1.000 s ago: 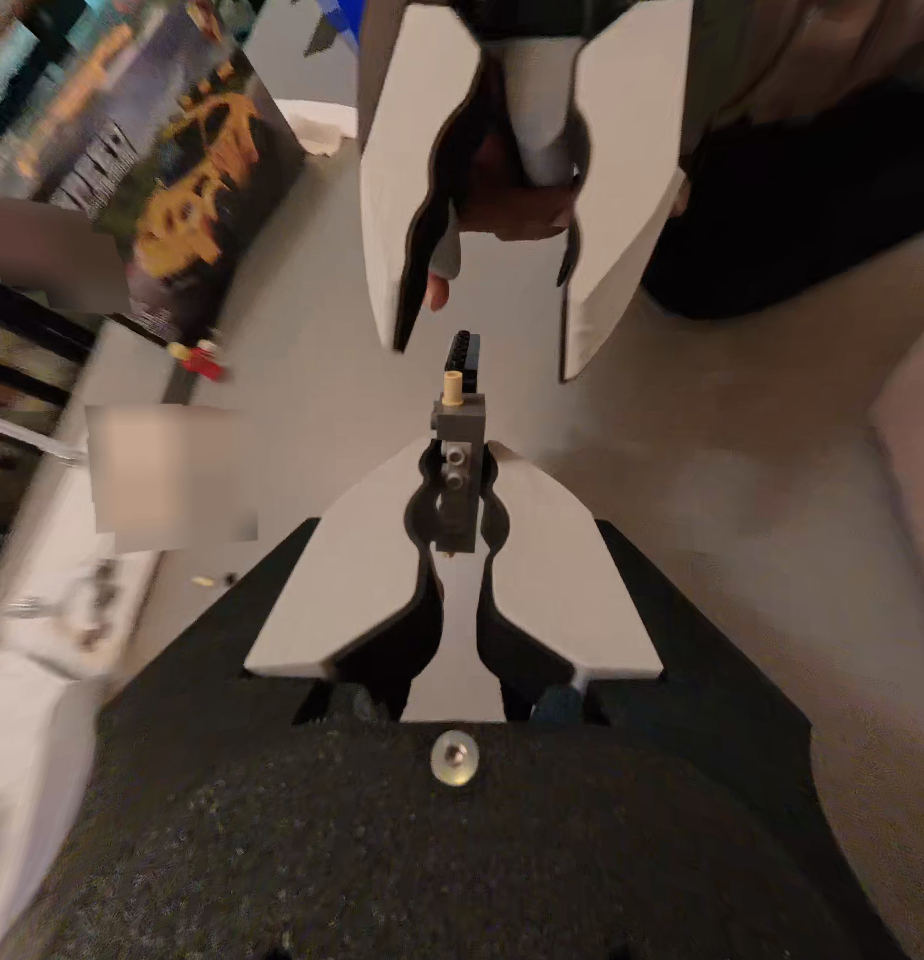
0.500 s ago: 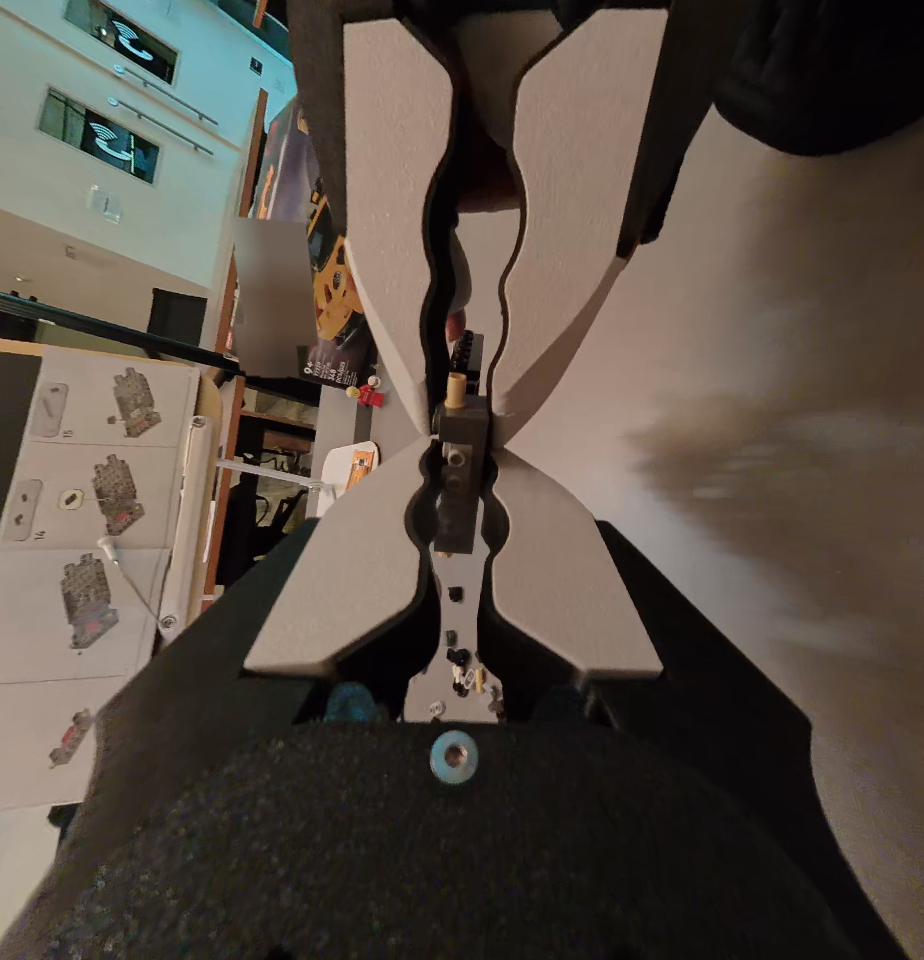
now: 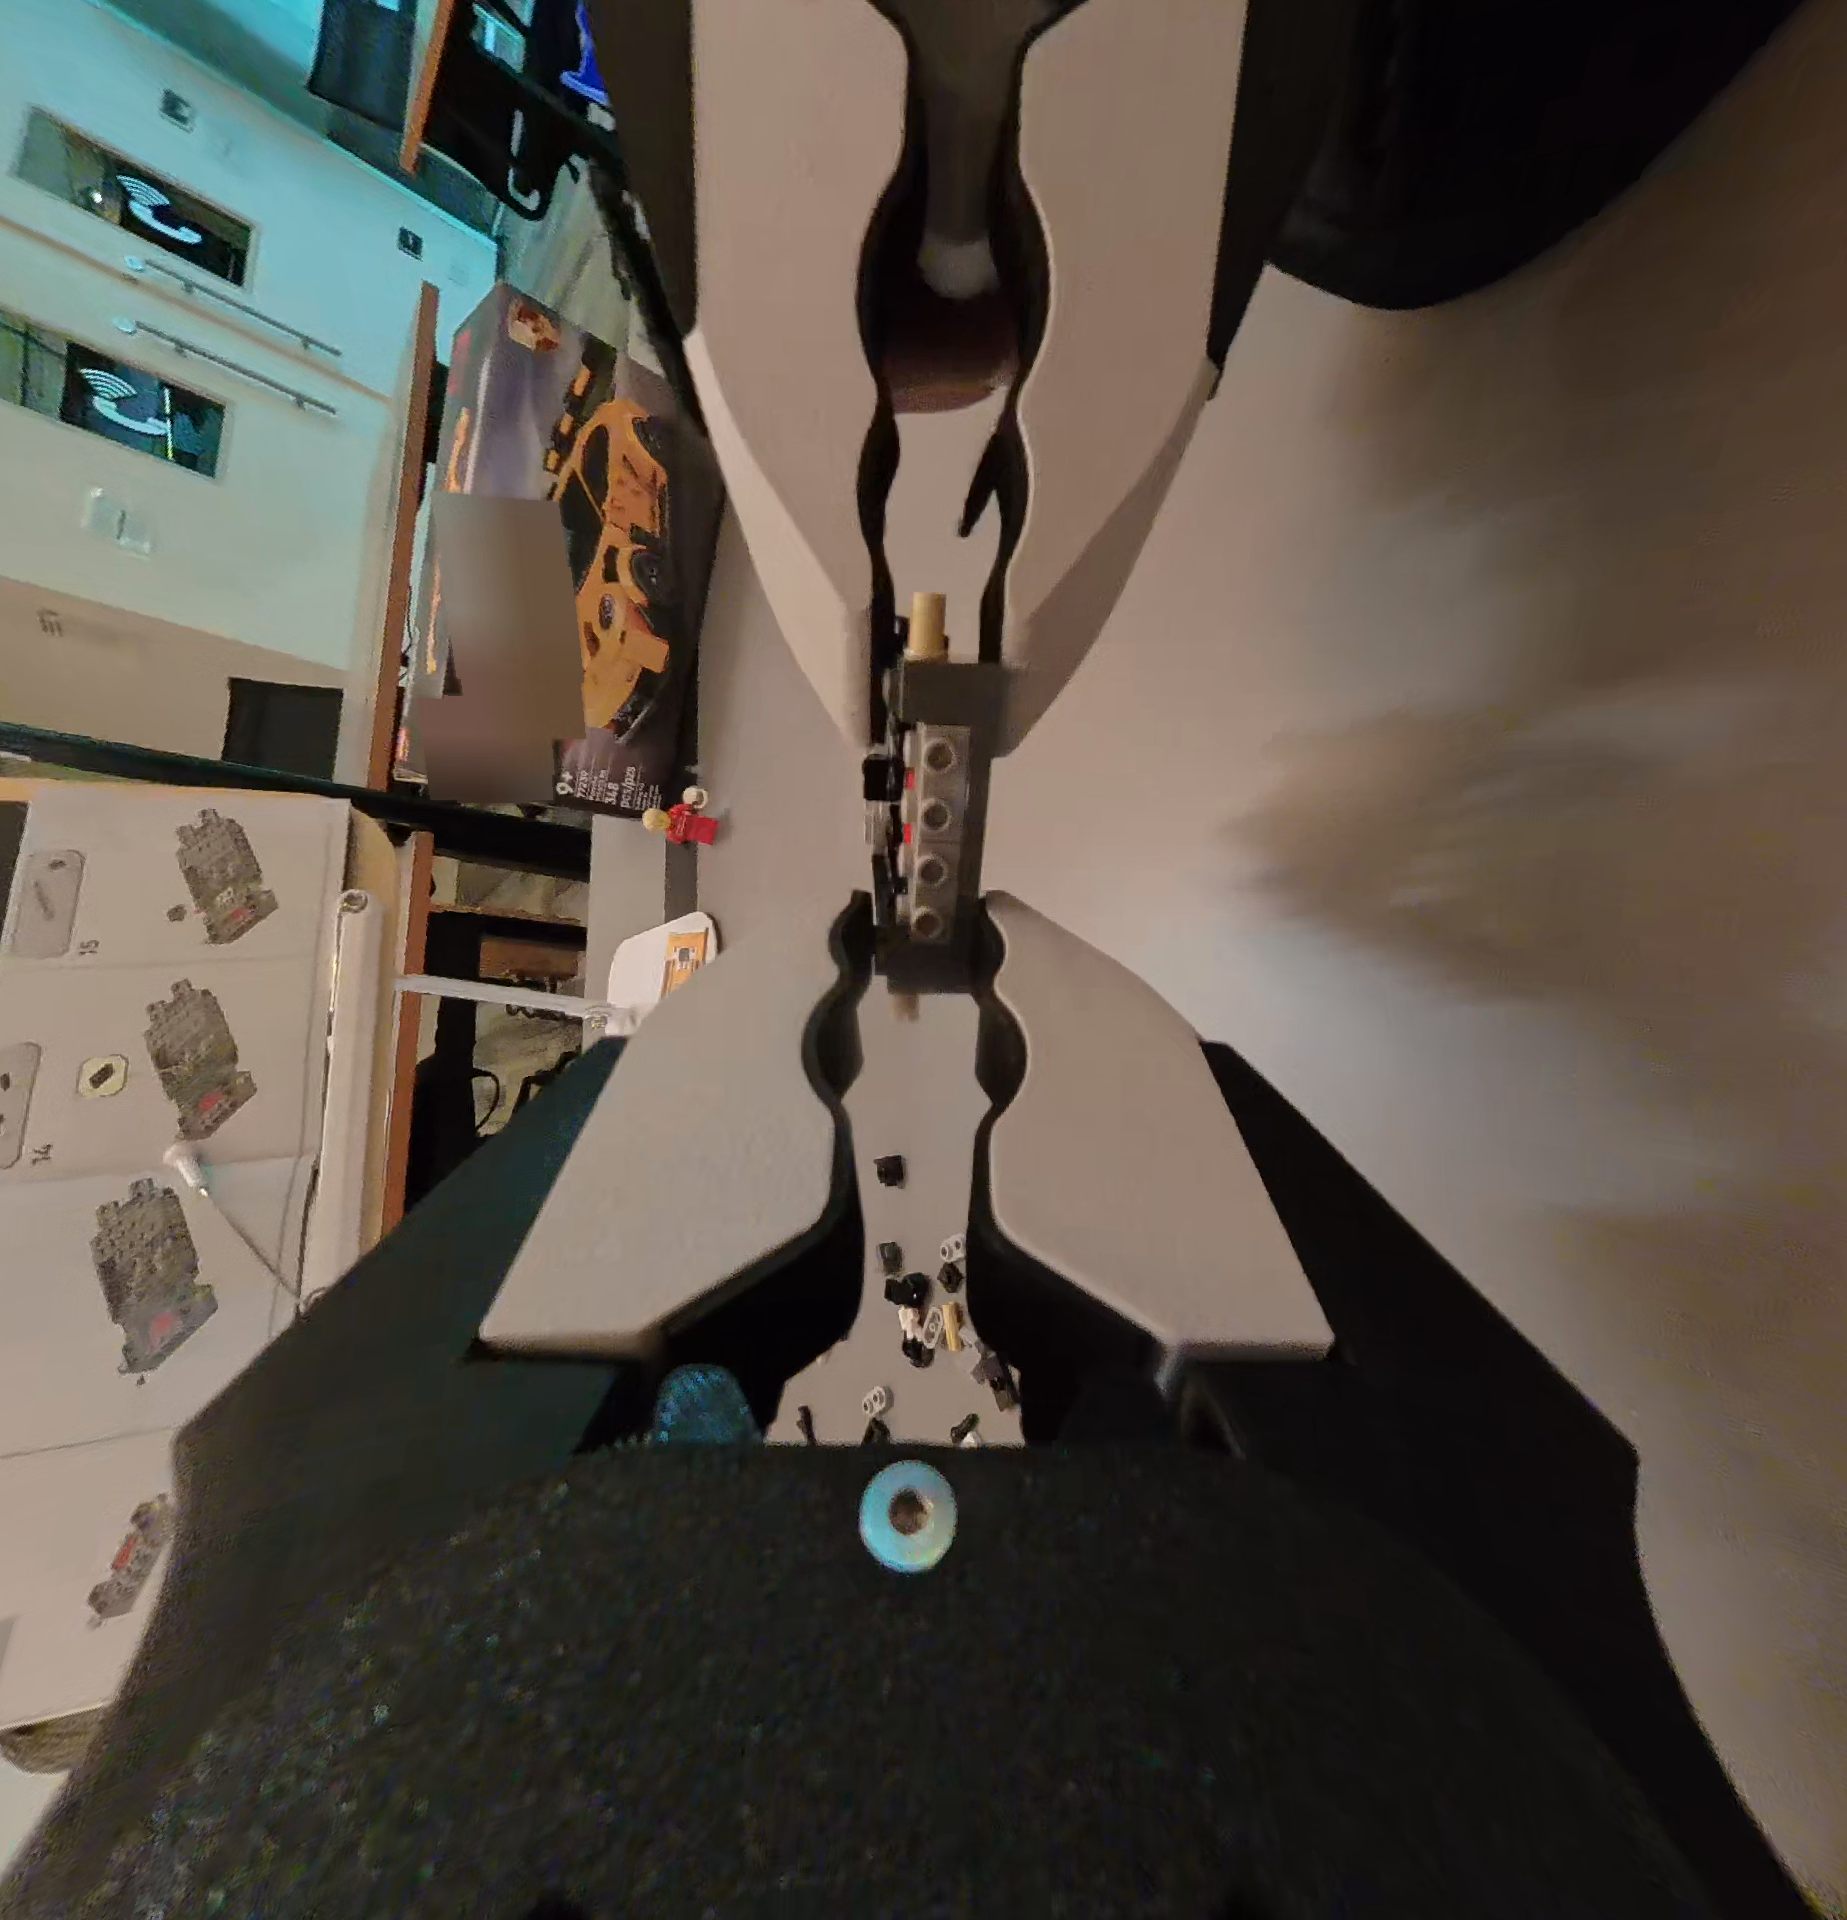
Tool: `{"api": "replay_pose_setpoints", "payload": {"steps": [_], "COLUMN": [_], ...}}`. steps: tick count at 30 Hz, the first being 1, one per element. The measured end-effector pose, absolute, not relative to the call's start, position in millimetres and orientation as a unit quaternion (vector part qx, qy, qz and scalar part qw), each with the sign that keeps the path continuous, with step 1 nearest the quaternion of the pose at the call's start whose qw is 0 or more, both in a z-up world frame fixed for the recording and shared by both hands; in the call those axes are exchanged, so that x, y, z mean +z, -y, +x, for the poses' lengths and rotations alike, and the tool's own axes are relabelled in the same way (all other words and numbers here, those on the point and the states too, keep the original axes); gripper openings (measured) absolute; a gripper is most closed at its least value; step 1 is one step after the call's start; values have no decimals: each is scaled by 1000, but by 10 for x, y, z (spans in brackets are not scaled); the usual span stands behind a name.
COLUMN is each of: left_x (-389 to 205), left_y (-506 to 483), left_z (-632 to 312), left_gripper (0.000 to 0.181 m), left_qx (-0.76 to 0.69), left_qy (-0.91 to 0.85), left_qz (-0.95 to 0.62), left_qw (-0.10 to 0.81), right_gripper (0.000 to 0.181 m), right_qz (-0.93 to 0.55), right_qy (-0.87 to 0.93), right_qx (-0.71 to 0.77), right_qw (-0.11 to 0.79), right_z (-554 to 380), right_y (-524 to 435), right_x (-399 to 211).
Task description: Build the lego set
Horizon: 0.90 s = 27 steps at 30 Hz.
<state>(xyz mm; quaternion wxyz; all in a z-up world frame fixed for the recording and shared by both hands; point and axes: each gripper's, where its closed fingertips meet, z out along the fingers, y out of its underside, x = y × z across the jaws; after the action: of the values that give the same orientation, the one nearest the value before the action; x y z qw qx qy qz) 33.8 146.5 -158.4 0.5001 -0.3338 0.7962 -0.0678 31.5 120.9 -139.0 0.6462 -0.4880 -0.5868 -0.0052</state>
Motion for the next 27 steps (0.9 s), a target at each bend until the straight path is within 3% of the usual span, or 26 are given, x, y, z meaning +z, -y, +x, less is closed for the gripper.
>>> {"api": "replay_pose_setpoints", "payload": {"steps": [17,27], "left_x": [-1760,-1995], "left_y": [-1422,-1522], "left_z": [306,298], "left_gripper": [17,17], "left_qx": [-63,-31], "left_qy": [-820,-834], "left_qz": [-349,-394], "left_qw": [450,385], "right_gripper": [15,23], "right_qz": [-517,-576], "right_qy": [583,589], "right_qx": [67,54], "right_qw": [624,564], "right_z": [315,364], "right_y": [-1157,-1216], "right_x": [-1555,-1779]}}
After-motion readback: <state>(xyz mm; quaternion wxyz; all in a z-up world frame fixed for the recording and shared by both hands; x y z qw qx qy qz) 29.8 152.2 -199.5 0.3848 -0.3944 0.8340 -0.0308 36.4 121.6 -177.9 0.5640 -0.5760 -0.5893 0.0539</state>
